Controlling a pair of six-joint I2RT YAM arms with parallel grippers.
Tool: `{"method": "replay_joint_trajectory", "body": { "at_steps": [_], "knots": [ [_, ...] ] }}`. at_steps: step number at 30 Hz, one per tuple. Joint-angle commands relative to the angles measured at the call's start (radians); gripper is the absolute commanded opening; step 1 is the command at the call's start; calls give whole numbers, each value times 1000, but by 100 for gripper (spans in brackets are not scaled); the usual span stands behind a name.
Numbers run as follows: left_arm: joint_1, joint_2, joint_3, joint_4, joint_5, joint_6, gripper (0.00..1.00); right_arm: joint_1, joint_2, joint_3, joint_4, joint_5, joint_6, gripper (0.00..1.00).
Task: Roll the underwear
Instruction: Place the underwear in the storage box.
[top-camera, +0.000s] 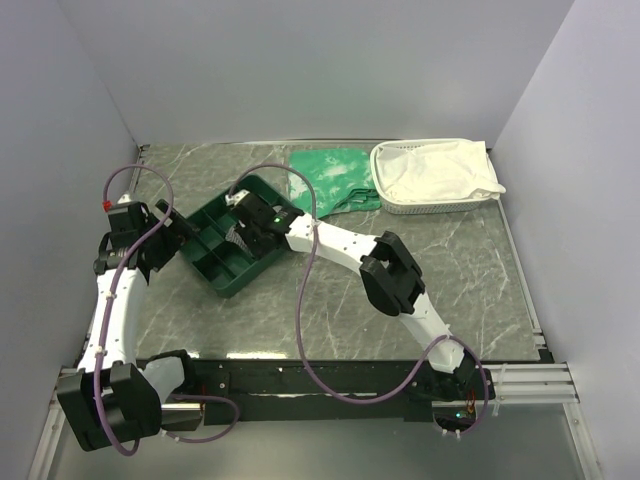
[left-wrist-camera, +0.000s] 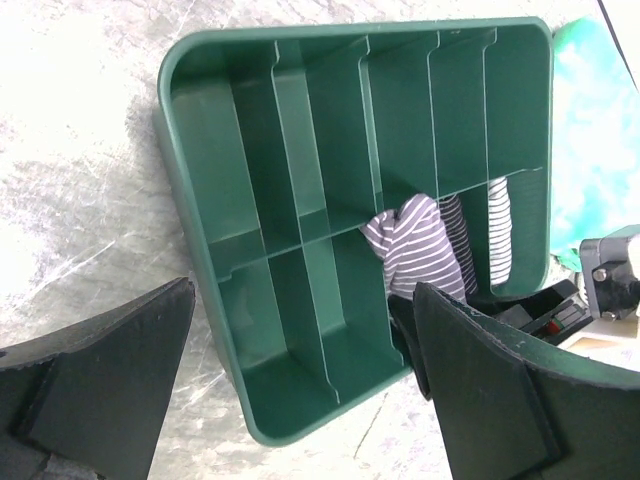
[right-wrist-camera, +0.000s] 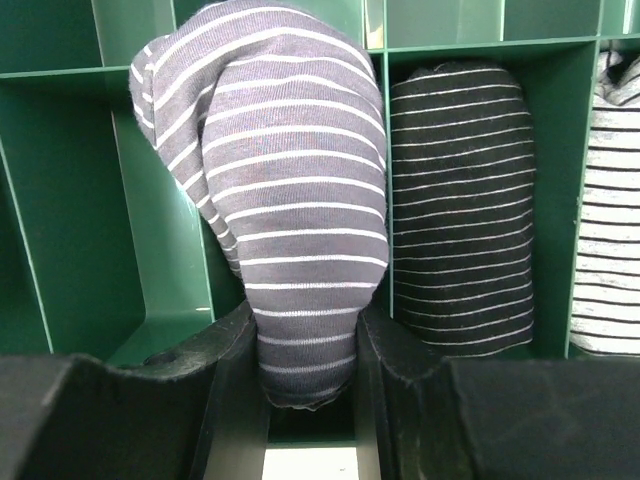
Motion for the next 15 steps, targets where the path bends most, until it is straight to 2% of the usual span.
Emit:
{"method": "replay_joint_trajectory", "body": {
  "at_steps": [1,4,8,15],
  "knots": [
    [6,-2,-9,37,19,15,97,6,-44,-7,-116,-39,0,29],
    [7,-4,-12,40,16,15,97,8,-48,-10,-115,-49,-9,44],
    [7,-2,-18,42,13,15,97,8,-69,-20,-110,-47,-14,51],
    [6,13,-15,45,9,24,97,6,-139,-80,-81,-24,-15,58]
  ]
}}
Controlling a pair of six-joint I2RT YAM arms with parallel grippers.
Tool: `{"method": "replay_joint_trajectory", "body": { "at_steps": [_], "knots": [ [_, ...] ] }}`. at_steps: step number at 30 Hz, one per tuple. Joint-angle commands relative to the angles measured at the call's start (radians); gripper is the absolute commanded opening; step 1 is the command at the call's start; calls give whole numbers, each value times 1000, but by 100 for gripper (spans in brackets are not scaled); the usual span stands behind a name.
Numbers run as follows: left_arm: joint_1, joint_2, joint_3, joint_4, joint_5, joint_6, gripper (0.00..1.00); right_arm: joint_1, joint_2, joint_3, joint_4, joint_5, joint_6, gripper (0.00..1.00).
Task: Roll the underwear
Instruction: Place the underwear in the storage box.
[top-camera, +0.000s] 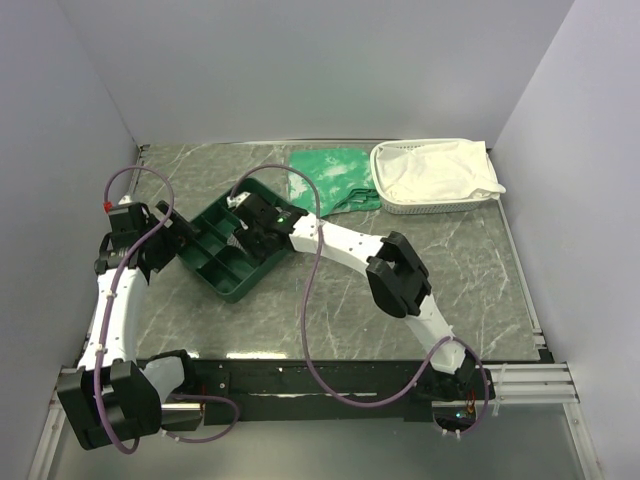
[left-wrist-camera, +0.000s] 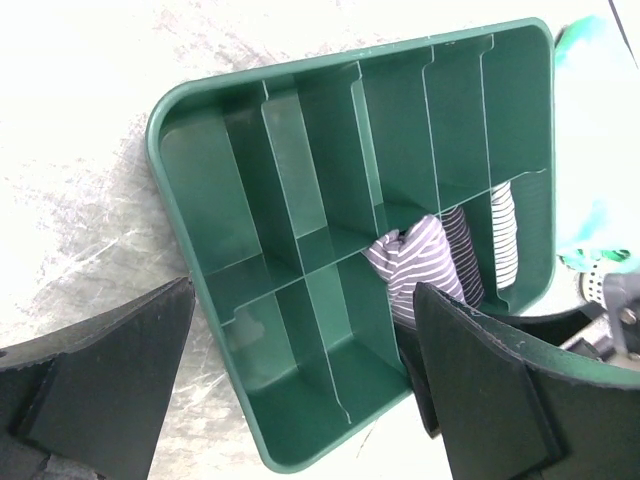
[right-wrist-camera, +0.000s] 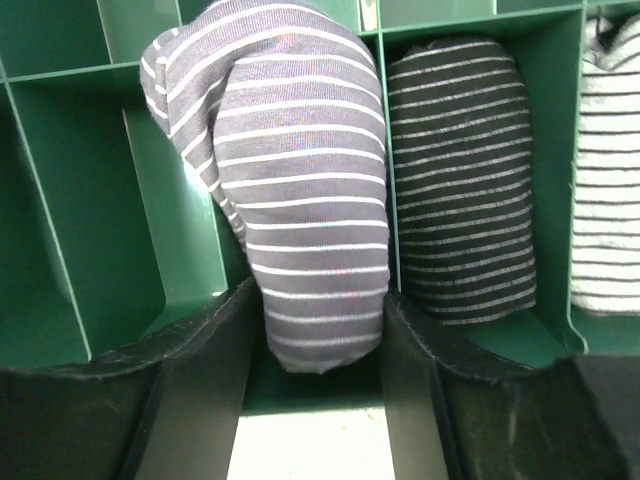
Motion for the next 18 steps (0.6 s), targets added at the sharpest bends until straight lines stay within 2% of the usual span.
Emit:
{"method": "replay_joint_trajectory", "body": {
  "at_steps": [1,3,5,9,14,17,18],
  "knots": [
    [5,11,-4,37,8,24,97,6,-96,-44,-43,11,-8,59],
    [5,10,-4,37,6,28,97,6,-130,-66,-38,17,-7,61],
    [5,8,-4,37,5,25,97,6,-180,-106,-23,20,-5,70],
    [4,-6,-1,42,15,16,97,6,-254,-152,-15,29,-13,80],
    [4,-10,7,37,12,13,97,8,-347,-247,75,37,-1,81],
    [4,-13,5,36,18,13,97,8,-338,-230,91,49,-7,77],
    [5,-12,5,36,18,13,97,6,-331,-221,94,44,-19,72]
  ]
}}
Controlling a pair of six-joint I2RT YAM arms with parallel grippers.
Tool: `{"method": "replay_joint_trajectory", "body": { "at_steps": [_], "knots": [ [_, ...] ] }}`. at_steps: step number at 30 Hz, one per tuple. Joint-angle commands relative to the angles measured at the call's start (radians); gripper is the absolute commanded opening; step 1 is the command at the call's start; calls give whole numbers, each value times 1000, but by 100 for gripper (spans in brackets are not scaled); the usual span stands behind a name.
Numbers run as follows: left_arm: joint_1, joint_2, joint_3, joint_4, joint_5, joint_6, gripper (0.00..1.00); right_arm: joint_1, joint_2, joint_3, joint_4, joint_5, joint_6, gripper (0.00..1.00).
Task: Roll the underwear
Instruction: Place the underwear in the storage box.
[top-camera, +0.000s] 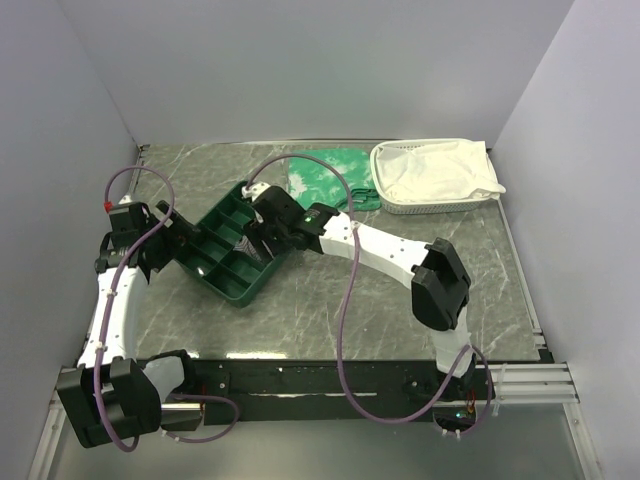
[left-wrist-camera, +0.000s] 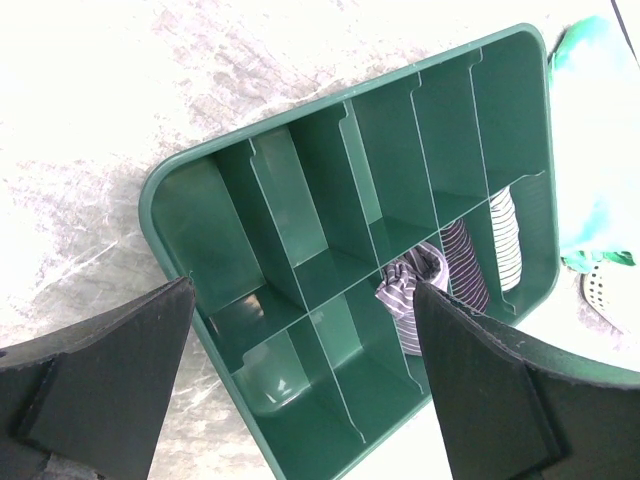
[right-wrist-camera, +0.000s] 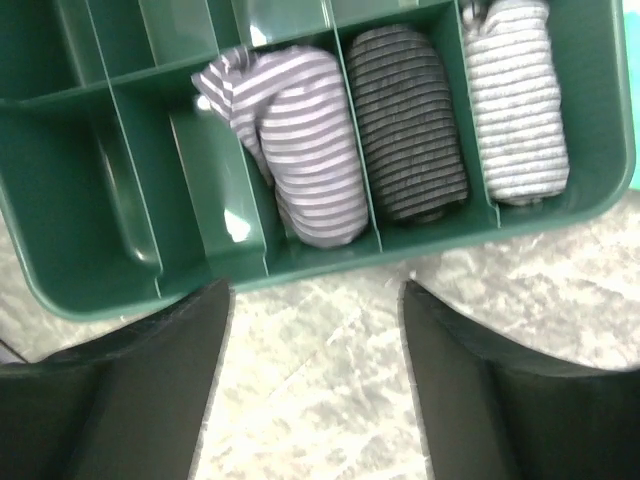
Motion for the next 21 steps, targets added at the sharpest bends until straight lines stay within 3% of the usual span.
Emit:
{"method": "replay_joint_trajectory", "body": {
  "at_steps": [1,5,8,9,12,21],
  "knots": [
    [4,-25,7,29,19,15,97,2,-5,37,71,15,-21,69],
    [4,-28,10,22,13,19,97,1,71,123,61,-42,-30,59],
    [3,-34,10,17,12,19,97,-1,121,178,55,-63,-33,37],
    [4,-36,7,17,12,19,97,-2,130,189,55,-83,-33,23],
    [4,-37,7,16,12,18,97,1,156,220,55,-109,-29,6],
    [4,-20,13,22,23,24,97,-1,219,260,71,-220,-4,0]
  ]
}}
